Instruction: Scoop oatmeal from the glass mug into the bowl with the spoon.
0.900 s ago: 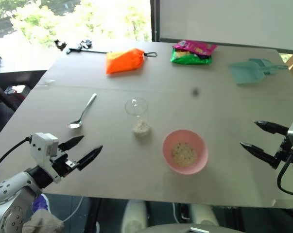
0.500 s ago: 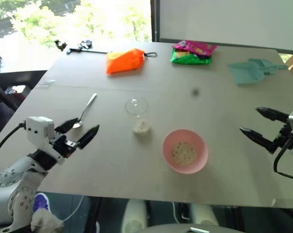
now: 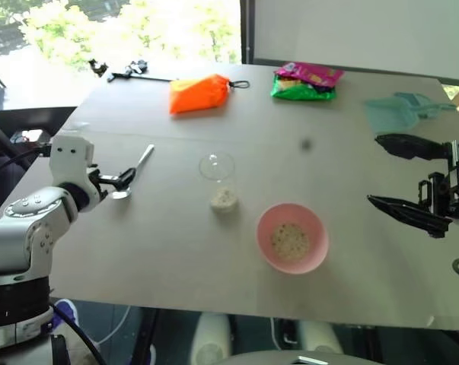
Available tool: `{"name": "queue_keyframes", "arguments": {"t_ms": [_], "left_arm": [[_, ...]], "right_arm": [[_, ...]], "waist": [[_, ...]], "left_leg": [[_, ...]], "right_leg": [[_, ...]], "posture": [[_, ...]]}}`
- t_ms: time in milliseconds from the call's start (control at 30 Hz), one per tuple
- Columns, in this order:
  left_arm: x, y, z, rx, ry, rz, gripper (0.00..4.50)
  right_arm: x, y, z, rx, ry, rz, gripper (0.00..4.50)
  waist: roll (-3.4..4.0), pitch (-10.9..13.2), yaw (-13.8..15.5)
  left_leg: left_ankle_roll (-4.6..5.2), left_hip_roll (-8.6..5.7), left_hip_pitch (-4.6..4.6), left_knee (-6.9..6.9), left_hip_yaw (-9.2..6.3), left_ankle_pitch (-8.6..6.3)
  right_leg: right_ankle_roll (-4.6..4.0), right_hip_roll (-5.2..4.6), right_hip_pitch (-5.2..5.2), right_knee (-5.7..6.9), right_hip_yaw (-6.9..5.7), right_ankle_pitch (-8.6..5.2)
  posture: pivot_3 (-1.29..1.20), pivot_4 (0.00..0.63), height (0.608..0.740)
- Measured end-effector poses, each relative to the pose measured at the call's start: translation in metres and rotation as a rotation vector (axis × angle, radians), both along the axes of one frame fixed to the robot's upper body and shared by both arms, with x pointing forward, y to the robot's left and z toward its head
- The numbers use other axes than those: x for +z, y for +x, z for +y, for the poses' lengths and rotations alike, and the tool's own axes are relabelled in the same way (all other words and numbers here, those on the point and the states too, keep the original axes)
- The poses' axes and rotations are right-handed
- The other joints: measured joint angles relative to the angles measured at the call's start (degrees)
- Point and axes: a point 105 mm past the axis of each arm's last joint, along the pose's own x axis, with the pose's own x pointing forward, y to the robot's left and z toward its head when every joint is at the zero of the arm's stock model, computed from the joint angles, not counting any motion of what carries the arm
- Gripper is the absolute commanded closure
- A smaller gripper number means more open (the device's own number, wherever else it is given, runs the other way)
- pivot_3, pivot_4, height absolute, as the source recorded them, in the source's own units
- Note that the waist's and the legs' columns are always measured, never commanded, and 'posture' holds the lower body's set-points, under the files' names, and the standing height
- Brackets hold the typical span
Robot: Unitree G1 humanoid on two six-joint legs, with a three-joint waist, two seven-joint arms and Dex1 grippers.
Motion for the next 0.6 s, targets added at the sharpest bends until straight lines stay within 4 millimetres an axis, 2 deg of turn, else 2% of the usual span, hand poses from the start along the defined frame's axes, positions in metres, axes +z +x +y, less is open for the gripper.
{"name": "queue_keyframes", "arguments": {"t_ms": [233, 333, 367, 400, 500, 533, 567, 600], "left_arm": [[-0.008, 0.016, 0.009, 0.036, 0.021, 0.063, 0.00], [-0.015, 0.023, 0.014, 0.051, 0.020, 0.107, 0.00], [-0.018, 0.027, 0.013, 0.045, 0.014, 0.121, 0.51], [-0.021, 0.030, 0.013, 0.041, 0.005, 0.136, 0.66], [-0.041, 0.040, 0.005, -0.022, -0.013, 0.223, 2.10], [-0.041, 0.040, 0.005, -0.028, -0.012, 0.224, 2.38], [-0.041, 0.044, 0.002, -0.048, -0.011, 0.232, 2.91], [-0.041, 0.046, 0.002, -0.062, -0.016, 0.237, 3.13]], "right_arm": [[0.012, -0.005, -0.001, 0.038, 0.114, 0.030, 0.03], [0.011, -0.008, -0.004, 0.031, 0.120, 0.039, 0.03], [0.008, -0.008, -0.005, 0.027, 0.121, 0.051, 0.00], [0.007, -0.008, -0.005, 0.026, 0.125, 0.058, 0.00], [0.005, -0.008, -0.005, 0.027, 0.130, 0.062, 0.00], [0.004, -0.008, -0.005, 0.026, 0.129, 0.063, 0.00], [0.004, -0.008, -0.005, 0.025, 0.127, 0.064, 0.00], [0.003, -0.008, -0.006, 0.024, 0.127, 0.066, 0.00]], "waist": [[-0.01, 0.00, 0.04], [-0.03, 0.00, 0.07], [-0.04, -0.01, 0.11], [-0.04, -0.01, 0.15], [-0.05, -0.01, 0.06], [-0.06, -0.01, 0.05], [-0.05, -0.02, 0.06], [-0.04, -0.03, 0.07]], "left_leg": [[-0.01, -0.02, -0.01, 0.01, 0.12, 0.01], [-0.01, -0.04, -0.02, 0.01, 0.15, 0.01], [-0.01, -0.04, -0.03, 0.02, 0.17, 0.01], [-0.01, -0.05, -0.03, 0.02, 0.19, 0.01], [-0.01, -0.06, -0.02, 0.05, 0.23, 0.01], [-0.01, -0.06, -0.02, 0.05, 0.22, 0.01], [-0.01, -0.07, -0.01, 0.05, 0.22, 0.01], [-0.01, -0.07, -0.01, 0.05, 0.22, 0.01]], "right_leg": [[0.00, -0.01, 0.01, 0.01, -0.03, 0.01], [0.00, -0.01, 0.02, 0.00, -0.03, 0.01], [0.00, -0.02, 0.02, 0.00, -0.06, 0.01], [0.00, -0.02, 0.04, 0.01, -0.08, 0.01], [0.01, -0.02, 0.04, 0.03, -0.06, 0.01], [0.01, -0.02, 0.04, 0.04, -0.06, 0.01], [0.01, -0.02, 0.05, 0.04, -0.07, 0.01], [0.01, -0.02, 0.05, 0.05, -0.07, 0.01]], "posture": [[0.00, 0.150, 0.740], [0.00, 0.150, 0.740], [0.00, 0.150, 0.740], [0.00, 0.150, 0.740], [0.00, 0.150, 0.740], [0.00, 0.150, 0.740], [0.00, 0.150, 0.740], [0.00, 0.150, 0.740]]}}
